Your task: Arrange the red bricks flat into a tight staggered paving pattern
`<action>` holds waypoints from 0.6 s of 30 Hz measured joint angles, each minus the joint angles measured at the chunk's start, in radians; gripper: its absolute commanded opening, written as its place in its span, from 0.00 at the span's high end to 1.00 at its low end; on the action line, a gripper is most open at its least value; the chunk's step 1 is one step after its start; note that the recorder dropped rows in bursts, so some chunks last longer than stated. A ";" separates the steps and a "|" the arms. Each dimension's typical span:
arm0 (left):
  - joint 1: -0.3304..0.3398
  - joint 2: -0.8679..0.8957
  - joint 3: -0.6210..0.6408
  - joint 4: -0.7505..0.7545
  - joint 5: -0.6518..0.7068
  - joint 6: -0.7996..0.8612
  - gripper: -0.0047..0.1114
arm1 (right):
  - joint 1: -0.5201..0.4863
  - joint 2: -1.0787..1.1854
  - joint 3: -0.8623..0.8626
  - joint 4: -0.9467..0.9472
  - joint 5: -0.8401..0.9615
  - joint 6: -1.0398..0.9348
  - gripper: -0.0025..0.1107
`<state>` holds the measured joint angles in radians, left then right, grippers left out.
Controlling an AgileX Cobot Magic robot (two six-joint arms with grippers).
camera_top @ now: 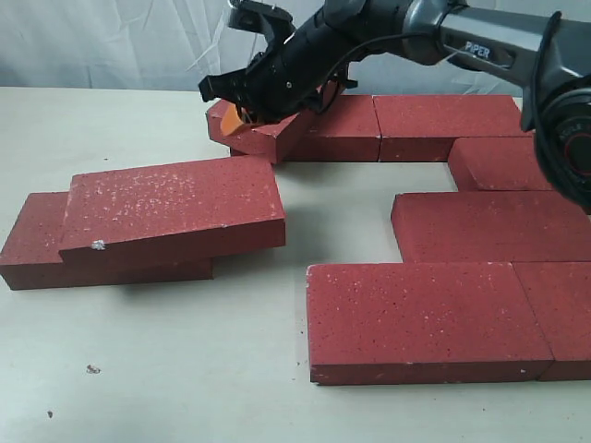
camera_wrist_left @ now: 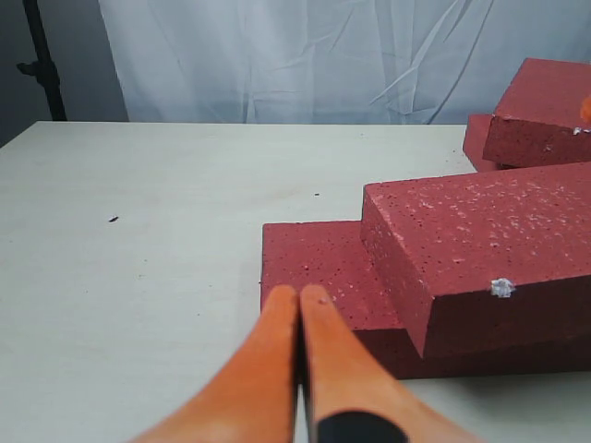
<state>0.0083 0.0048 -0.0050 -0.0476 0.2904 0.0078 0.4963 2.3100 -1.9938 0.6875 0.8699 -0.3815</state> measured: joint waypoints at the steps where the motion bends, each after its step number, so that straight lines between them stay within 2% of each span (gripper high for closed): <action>1: 0.000 0.000 0.000 0.000 0.000 0.000 0.96 | 0.003 0.014 -0.009 0.000 0.010 0.000 0.98; 8: 0.000 0.000 0.000 0.002 0.000 0.000 0.96 | 0.038 0.052 -0.031 0.000 0.073 -0.002 0.98; 12: 0.000 0.000 0.000 0.002 0.000 0.000 0.96 | 0.050 0.057 -0.048 0.000 0.166 -0.015 0.98; 15: 0.000 0.000 0.000 0.002 0.000 0.000 0.96 | 0.053 0.057 -0.089 0.000 0.314 -0.042 0.98; 18: 0.000 0.000 0.000 0.002 0.000 0.000 0.96 | 0.053 0.055 -0.113 0.000 0.339 -0.069 0.98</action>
<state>0.0083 0.0048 -0.0050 -0.0460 0.2904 0.0078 0.5497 2.3647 -2.1066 0.6875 1.2093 -0.4505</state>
